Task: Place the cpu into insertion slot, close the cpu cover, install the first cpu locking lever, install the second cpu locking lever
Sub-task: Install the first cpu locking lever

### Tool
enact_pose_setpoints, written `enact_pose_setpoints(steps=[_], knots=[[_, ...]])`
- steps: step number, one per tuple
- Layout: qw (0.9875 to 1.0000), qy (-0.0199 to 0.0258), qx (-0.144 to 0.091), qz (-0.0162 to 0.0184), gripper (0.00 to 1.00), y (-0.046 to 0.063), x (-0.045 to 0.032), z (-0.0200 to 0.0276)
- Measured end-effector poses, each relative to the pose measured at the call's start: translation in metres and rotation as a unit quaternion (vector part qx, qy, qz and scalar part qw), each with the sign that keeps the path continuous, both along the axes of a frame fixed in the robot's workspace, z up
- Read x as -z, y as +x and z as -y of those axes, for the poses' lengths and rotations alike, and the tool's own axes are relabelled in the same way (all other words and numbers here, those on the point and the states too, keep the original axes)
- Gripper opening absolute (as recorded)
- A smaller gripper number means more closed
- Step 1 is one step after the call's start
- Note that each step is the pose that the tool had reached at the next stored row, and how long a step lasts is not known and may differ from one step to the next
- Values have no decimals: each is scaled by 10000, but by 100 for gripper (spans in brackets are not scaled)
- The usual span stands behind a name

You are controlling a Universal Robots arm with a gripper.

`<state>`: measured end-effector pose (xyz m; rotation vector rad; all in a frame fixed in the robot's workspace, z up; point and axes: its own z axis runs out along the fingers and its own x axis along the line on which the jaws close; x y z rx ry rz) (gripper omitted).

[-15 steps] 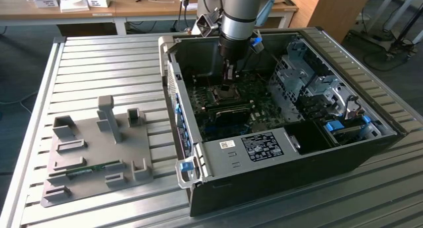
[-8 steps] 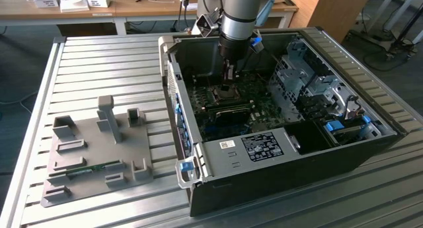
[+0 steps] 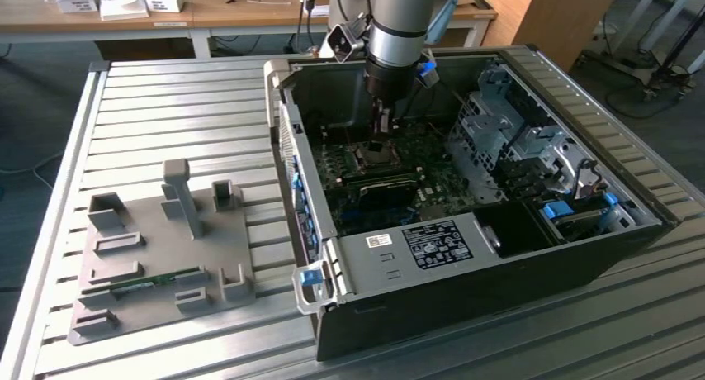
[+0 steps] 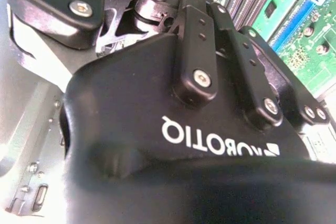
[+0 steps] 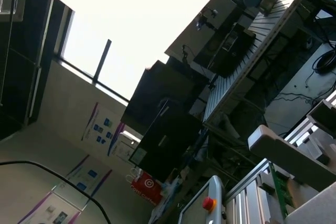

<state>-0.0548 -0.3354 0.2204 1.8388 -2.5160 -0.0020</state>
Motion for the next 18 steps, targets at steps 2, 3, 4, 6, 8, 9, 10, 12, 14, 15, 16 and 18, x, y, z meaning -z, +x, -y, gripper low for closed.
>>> enact_pose_setpoints(steps=[2, 3, 4, 6, 8, 9, 10, 12, 14, 15, 16, 18], knots=[[10000, 0, -19, 0, 11, 0, 0, 0], [10000, 0, -28, 0, 11, 0, 0, 0], [10000, 0, -37, 0, 11, 0, 0, 0], [10000, 0, -57, 0, 11, 0, 0, 0], [10000, 0, -75, 0, 11, 0, 0, 0], [10000, 0, -85, 0, 11, 0, 0, 0], [10000, 0, -94, 0, 11, 0, 0, 0], [9999, 0, -114, 0, 11, 0, 0, 0], [9999, 0, -133, 0, 11, 0, 0, 0], [9999, 0, -142, 0, 11, 0, 0, 0], [9999, 0, -151, 0, 11, 0, 0, 0], [9999, 0, -170, 0, 11, 0, 1, 0]])
